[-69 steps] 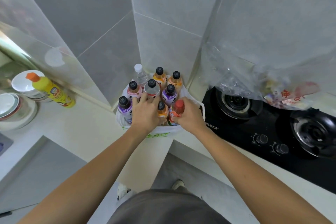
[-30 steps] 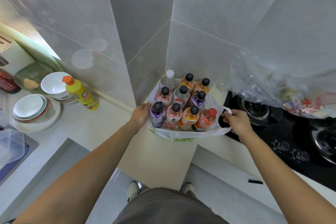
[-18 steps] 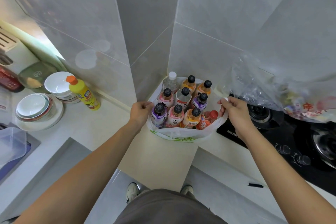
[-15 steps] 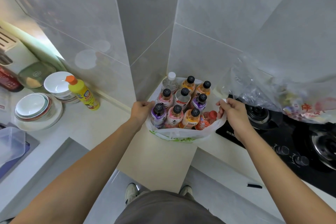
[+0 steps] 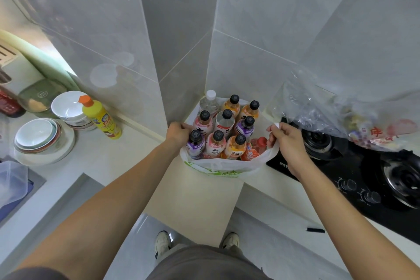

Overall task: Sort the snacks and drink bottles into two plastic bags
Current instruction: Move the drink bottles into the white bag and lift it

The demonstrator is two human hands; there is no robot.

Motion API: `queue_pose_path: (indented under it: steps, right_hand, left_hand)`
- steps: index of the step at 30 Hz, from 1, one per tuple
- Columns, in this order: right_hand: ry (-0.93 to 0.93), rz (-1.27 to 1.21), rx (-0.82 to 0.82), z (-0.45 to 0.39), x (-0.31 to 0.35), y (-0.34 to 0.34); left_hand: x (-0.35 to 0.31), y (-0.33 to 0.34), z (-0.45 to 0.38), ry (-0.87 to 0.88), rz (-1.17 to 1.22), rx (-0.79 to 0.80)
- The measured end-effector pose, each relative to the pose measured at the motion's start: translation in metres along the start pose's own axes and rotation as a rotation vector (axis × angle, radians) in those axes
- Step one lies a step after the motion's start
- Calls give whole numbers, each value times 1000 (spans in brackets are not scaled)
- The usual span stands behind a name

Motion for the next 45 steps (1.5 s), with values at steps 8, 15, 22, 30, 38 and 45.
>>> queue_pose_path:
  steps: [8, 15, 22, 30, 38, 45]
  right_hand:
    - [-5, -15, -36, -5, 9, 2]
    - [17, -122, -95, -1, 3, -5]
    - [20, -116, -76, 0, 4, -4]
    - [29, -81, -50, -4, 6, -9]
    - [-100, -176, -73, -29, 65, -18]
    - [23, -174, 68, -39, 66, -4]
  left_hand:
    - [-23, -9, 34, 185, 70, -63]
    - [-46, -26, 57, 316, 166, -186]
    - [-57, -12, 70, 465, -115, -100]
    - [-77, -16, 77, 459, -499, -218]
    - [-104, -20, 108, 605, -129, -217]
    - [-127, -19, 119, 436, 10, -46]
Point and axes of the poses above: each hand's wrist, its own z-axis away from the middle knuckle, its own y-axis out of the palm, x = y × z, the point moved 5 cm from there along -z, towards the middle knuckle, and after that the axes turned 8 degrees about -y, right-handed, at the moved point
